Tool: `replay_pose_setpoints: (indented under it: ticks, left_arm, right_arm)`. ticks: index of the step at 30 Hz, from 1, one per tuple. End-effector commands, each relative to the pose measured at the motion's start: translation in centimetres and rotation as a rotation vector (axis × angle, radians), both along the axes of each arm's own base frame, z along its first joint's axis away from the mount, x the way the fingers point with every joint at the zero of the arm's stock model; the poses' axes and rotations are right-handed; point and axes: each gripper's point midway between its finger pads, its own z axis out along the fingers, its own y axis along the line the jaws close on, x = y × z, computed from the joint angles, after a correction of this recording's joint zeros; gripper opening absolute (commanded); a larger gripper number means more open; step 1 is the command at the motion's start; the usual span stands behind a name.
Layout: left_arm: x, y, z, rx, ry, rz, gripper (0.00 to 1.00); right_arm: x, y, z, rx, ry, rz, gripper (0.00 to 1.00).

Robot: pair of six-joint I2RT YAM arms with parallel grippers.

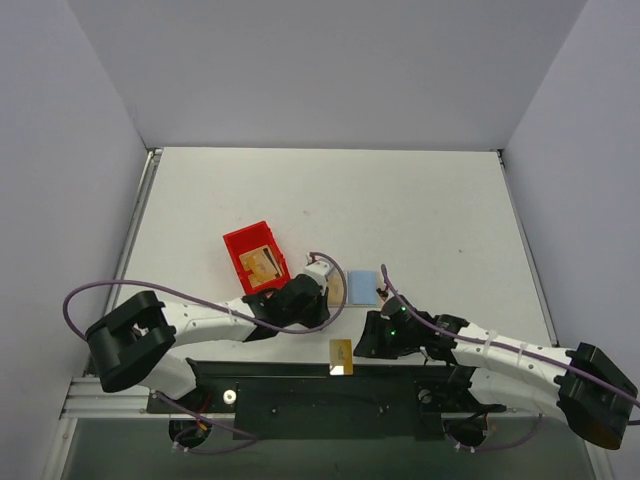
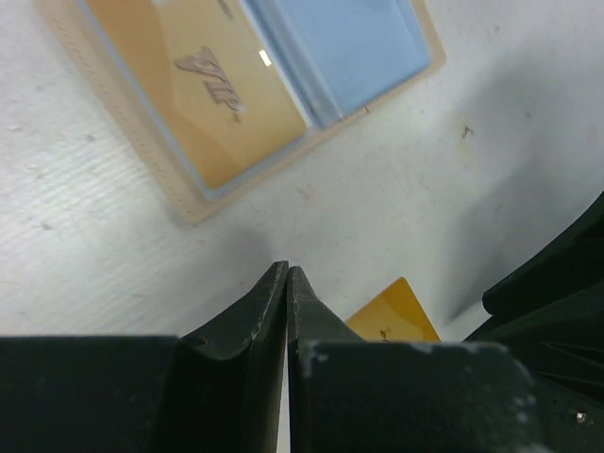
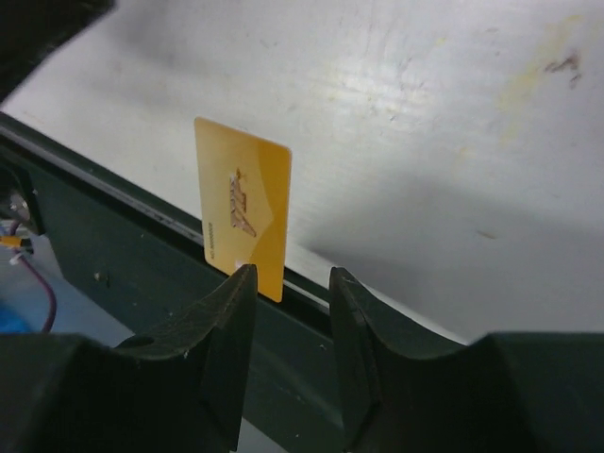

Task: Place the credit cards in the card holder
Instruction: Move the credit card to the corner of the board.

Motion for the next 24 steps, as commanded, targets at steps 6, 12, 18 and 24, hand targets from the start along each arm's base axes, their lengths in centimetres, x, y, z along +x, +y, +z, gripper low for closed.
replay_pose_setpoints:
  ticks: [6, 12, 18, 24]
  left_arm:
    - [-3.4, -3.7, -1.2, -0.025, 0.008, -0.105, 0.13]
    - [-4.6, -3.9, -2.2, -0.006, 0.032, -0.115, 0.12]
    - [-5.3, -3.3, -2.9, 0.025, 0.048, -0.105, 0.10]
    - [-5.8, -2.5, -3.6, 0.038, 0.065, -0.086, 0.09]
  right_arm:
    - [-2.9, 2.2, 0.4, 0.185, 0.121, 0.041, 0.33]
    - [-3.3, 1.5, -0.4, 0.172, 0.125, 0.035, 0.35]
    - [-3.3, 1.7, -1.2, 0.173, 0.139, 0.029, 0.36]
    - [-3.3, 2.0, -1.9, 0.171, 0.158, 0.026, 0.36]
